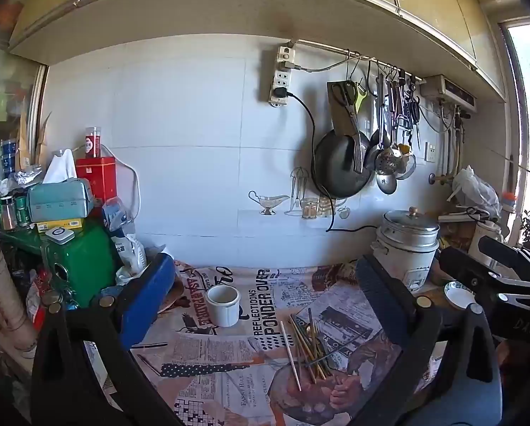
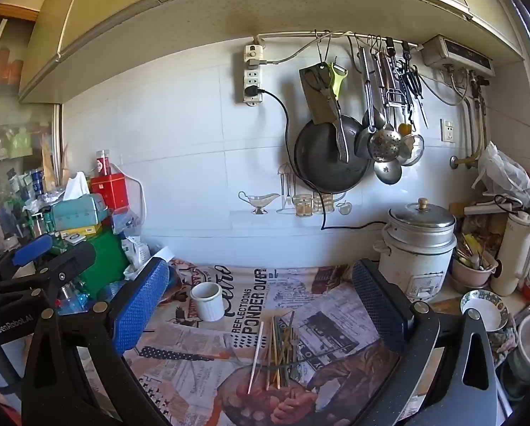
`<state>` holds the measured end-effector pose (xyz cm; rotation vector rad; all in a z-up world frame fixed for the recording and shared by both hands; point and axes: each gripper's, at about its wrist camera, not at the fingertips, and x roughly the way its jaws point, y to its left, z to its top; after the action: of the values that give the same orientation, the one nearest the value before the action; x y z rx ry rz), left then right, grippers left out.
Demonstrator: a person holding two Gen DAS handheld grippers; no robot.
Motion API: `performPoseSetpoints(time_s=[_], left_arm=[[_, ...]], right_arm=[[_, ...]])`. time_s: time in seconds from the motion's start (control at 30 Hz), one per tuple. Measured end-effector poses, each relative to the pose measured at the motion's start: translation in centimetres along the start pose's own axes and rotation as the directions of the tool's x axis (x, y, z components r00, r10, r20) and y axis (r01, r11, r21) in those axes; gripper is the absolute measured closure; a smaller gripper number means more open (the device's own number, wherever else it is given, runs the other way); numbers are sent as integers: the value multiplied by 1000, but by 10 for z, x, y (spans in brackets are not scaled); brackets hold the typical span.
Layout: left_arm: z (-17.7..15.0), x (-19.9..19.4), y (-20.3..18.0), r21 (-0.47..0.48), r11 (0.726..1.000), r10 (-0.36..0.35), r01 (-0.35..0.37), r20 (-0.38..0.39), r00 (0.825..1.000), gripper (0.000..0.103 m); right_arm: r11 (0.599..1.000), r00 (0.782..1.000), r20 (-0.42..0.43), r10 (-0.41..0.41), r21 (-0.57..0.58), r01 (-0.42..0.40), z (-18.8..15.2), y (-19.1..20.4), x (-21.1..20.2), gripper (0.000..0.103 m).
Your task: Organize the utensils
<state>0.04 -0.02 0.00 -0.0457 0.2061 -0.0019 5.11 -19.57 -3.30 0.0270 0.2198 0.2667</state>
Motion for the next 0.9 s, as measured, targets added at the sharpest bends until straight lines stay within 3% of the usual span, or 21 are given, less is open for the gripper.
performPoseSetpoints(time_s=[0.9], left_arm=[[0,4,11,-31,999,11,-11,-7,1000,0]], right_arm=[[1000,1000,-7,-7,-11,7,-6,16,2,0]])
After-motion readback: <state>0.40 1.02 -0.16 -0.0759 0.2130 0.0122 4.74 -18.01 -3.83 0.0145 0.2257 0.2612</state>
